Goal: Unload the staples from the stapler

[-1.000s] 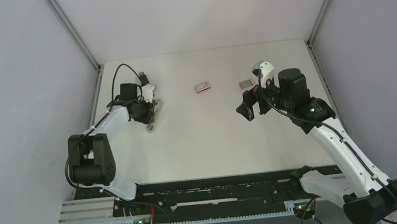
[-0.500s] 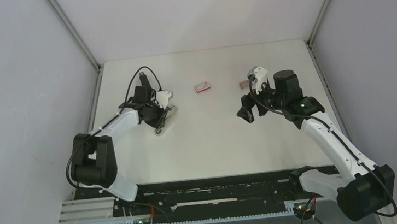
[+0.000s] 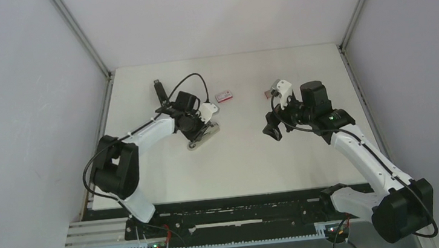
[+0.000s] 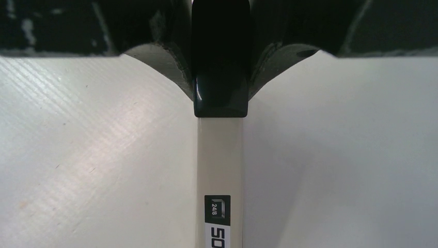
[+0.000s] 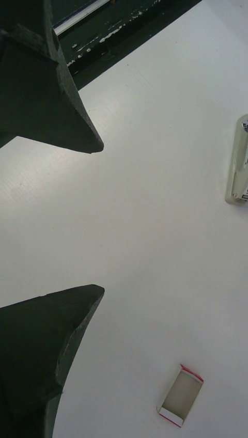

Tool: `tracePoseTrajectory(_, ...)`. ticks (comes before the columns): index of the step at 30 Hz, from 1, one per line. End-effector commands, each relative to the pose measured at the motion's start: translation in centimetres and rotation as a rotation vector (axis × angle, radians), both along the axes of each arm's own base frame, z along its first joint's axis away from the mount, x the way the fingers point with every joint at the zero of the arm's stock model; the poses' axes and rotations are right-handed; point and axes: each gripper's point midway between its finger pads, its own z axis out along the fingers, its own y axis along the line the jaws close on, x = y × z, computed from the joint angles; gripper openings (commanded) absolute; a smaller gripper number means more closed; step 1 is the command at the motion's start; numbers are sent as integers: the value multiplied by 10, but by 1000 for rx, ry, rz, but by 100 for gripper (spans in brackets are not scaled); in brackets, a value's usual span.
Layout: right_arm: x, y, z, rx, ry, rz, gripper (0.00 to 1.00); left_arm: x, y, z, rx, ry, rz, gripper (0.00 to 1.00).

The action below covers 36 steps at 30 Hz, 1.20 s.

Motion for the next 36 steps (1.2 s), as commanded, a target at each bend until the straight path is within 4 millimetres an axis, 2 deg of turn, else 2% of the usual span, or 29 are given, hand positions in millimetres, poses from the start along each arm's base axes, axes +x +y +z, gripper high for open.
tracePoseTrajectory(1,7,3,9,-2,-74,34,100,16,-29,22,1,-80,-85,38)
tracePoseTrajectory(7,8,1,6,-11,-72,34,100,19,-60,30,3,-111,-148,39)
tracePoseTrajectory(13,10,-2,4,-14,-77,27,100,28,-80,36,-15,-132,-168,40)
tracePoseTrajectory(26,10,-2,1,-23,-72,33,100,31,-88,35,-44,-136,-168,47)
tracePoseTrajectory(31,5,1,-1,-24,-81,82,100,36,-86,61,-113,-171,-128,61)
tracePoseTrajectory(32,2,4,-1,-20,-86,106,100,36,-84,70,-150,-173,-109,67)
tracePoseTrajectory(34,-3,8,-1,-16,-95,153,100,39,-76,84,-209,-185,-68,78)
tracePoseTrajectory(36,-8,15,1,-18,-120,206,100,40,-62,89,-241,-195,-31,86)
